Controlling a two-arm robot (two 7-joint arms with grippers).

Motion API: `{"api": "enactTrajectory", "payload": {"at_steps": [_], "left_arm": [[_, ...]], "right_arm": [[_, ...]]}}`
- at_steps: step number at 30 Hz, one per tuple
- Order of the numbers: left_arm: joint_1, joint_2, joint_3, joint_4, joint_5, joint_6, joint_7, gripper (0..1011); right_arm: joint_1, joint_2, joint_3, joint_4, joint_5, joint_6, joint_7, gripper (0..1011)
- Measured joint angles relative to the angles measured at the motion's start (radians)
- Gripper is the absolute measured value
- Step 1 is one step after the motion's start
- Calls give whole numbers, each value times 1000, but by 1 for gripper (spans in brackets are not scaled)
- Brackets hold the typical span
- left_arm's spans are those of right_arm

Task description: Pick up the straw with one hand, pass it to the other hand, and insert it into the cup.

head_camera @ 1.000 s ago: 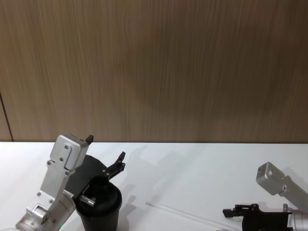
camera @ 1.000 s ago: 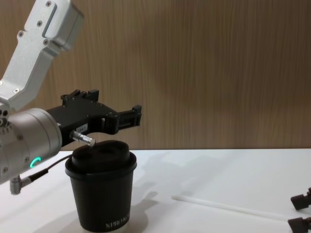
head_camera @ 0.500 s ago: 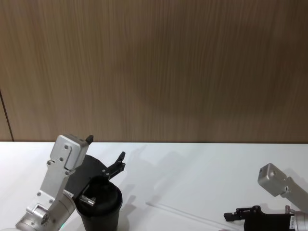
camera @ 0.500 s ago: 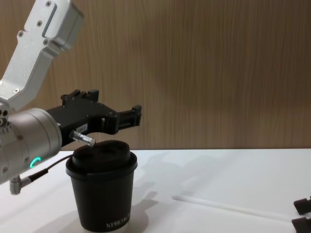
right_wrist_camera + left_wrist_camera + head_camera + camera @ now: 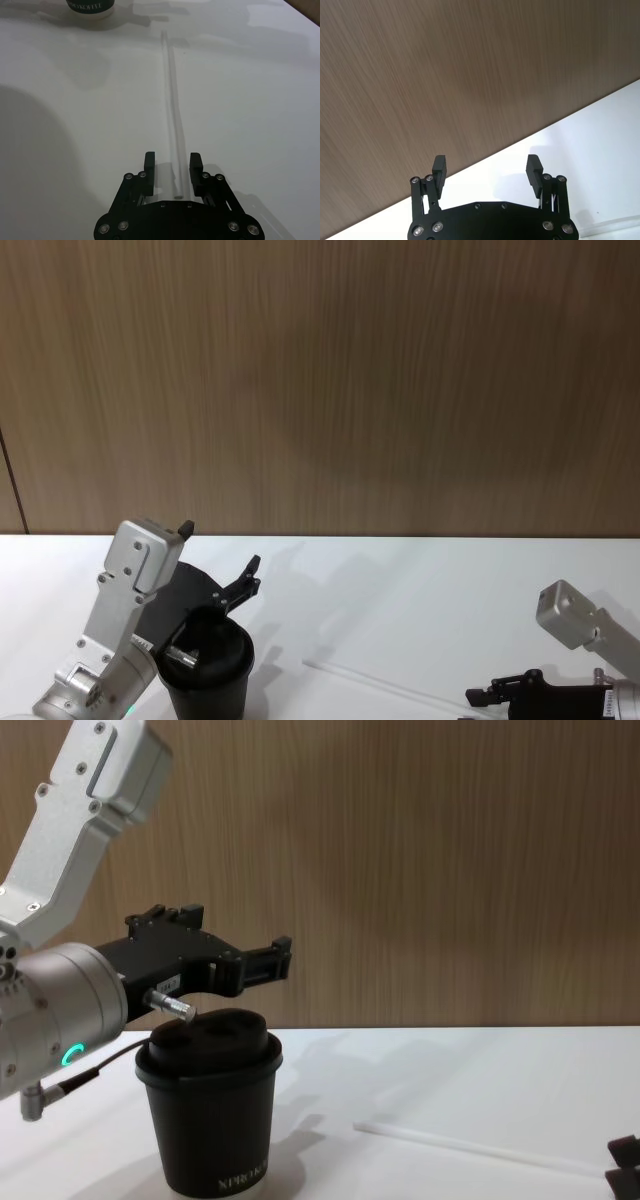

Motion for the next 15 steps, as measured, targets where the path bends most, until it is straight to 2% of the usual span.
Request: {"api": "enactTrajectory", "payload": {"at_steps": [5, 10, 15], "left_arm": [[0, 0, 0, 0, 0, 0, 0, 1003], [0, 0, 0, 0, 0, 0, 0, 1003], [0, 0, 0, 0, 0, 0, 0, 1003]], "right_arm": [[4, 2, -6, -2, 3, 4, 2, 401], [6, 3, -12, -2, 6, 7, 5, 321], [10, 2, -18, -1, 8, 9, 7, 288]]}}
